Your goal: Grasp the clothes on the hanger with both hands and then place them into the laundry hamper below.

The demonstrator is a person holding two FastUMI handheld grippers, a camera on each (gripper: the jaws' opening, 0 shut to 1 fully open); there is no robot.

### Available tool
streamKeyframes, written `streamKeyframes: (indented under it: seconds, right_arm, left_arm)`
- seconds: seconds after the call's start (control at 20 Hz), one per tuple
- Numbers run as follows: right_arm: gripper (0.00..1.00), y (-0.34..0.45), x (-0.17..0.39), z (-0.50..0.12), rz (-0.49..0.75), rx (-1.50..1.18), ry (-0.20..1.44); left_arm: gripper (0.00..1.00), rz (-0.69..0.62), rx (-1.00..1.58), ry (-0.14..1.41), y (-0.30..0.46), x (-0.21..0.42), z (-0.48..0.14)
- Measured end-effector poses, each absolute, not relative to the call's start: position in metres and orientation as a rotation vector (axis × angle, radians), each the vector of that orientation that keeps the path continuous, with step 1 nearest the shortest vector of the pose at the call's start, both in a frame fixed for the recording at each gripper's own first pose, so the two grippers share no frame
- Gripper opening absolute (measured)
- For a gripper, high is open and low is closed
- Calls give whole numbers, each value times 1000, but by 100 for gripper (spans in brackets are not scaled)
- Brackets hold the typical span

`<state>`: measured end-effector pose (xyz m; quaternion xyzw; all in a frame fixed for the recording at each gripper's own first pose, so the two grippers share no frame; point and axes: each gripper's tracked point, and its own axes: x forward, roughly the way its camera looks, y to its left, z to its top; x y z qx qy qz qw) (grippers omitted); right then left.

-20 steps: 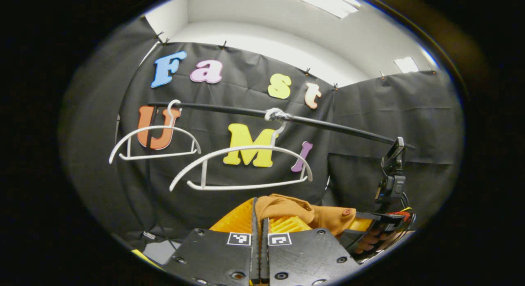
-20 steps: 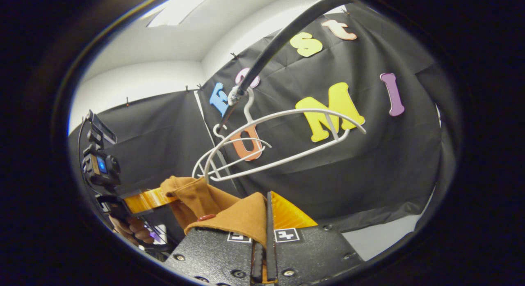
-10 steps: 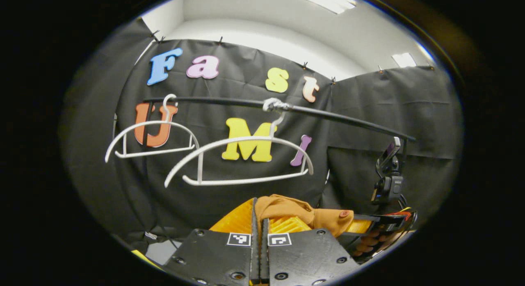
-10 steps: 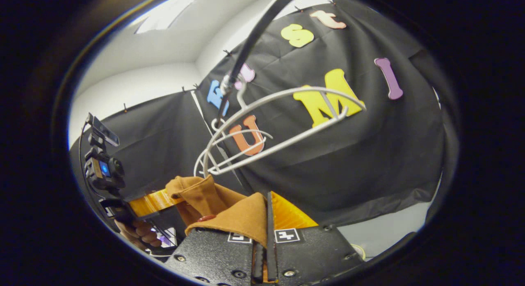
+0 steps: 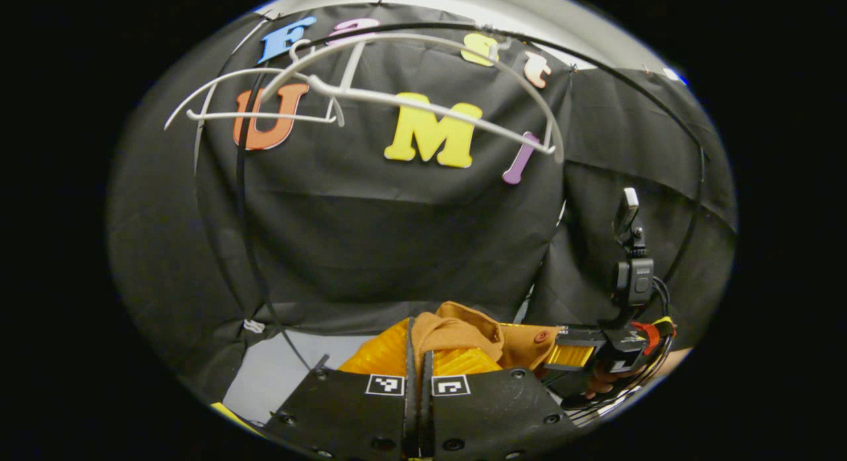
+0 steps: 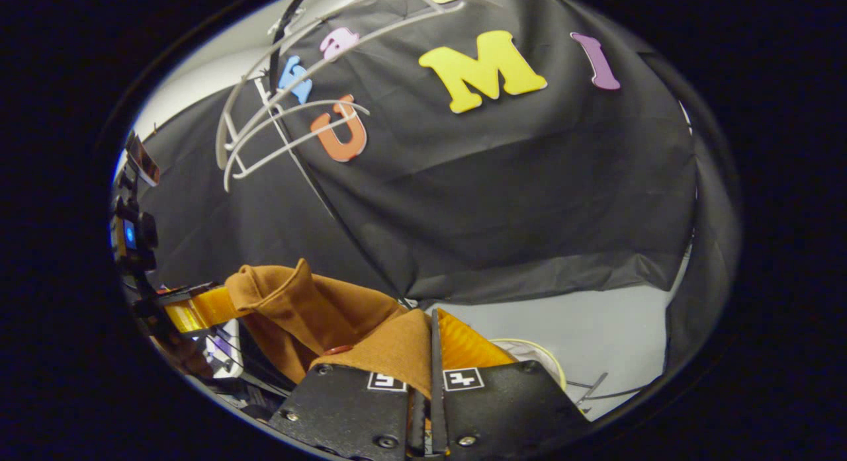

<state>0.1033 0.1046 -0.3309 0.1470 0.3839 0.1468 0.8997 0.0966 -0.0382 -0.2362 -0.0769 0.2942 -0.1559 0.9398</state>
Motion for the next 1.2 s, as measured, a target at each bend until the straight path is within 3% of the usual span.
streamKeyframes:
  seconds: [0.05, 0.1, 0.15, 0.2, 0.25, 0.35, 0.4, 0.45, 0.5, 0.6, 0.65, 0.7, 0.8, 0.85, 0.9, 0.95, 1.0, 1.15, 1.2]
  right_arm:
    - [8, 100, 101, -350, 273, 271, 839]
    - [8, 94, 99, -370, 240, 235, 888]
    - [8, 90, 94, -387, 210, 203, 936]
    - [8, 85, 92, -399, 181, 183, 977]
    - [8, 84, 88, -404, 173, 196, 997]
    - [8, 86, 89, -407, 156, 228, 1006]
    - [10, 83, 91, -402, 149, 233, 993]
    - [11, 80, 92, -399, 141, 230, 982]
    - [17, 78, 90, -393, 135, 227, 969]
    - [25, 78, 90, -386, 119, 227, 950]
    - [29, 78, 90, -386, 113, 230, 946]
    - [32, 77, 89, -385, 106, 233, 945]
    - [41, 77, 80, -380, 87, 227, 942]
    - [39, 77, 74, -377, 82, 223, 938]
    - [46, 79, 69, -375, 72, 220, 934]
    - [50, 79, 62, -372, 61, 218, 928]
    - [61, 79, 53, -369, 48, 213, 923]
    - [73, 72, 23, -357, -5, 195, 906]
    - [77, 71, 11, -352, -28, 186, 903]
  left_arm:
    - [8, -297, -144, 644, -38, 95, -255]
    - [1, -282, -133, 699, -39, 90, -276]
    - [11, -270, -128, 746, -41, 85, -294]
    - [12, -265, -128, 794, -48, 81, -298]
    - [8, -258, -126, 831, -52, 75, -306]
    - [11, -249, -132, 890, -53, 67, -319]
    - [4, -252, -145, 895, -52, 65, -323]
    - [19, -254, -160, 885, -51, 65, -322]
    - [21, -250, -164, 874, -50, 66, -321]
    - [35, -241, -170, 847, -43, 70, -313]
    - [57, -240, -176, 840, -40, 68, -309]
    - [58, -245, -183, 837, -37, 64, -302]
    - [51, -246, -180, 834, -32, 53, -293]
    - [82, -245, -171, 834, -27, 47, -291]
    - [77, -241, -156, 834, -17, 39, -292]
    - [81, -236, -143, 835, -9, 33, -292]
    - [92, -230, -134, 836, -2, 25, -295]
    - [95, -223, -128, 815, 16, 13, -288]
    - [100, -220, -127, 802, 23, 9, -282]
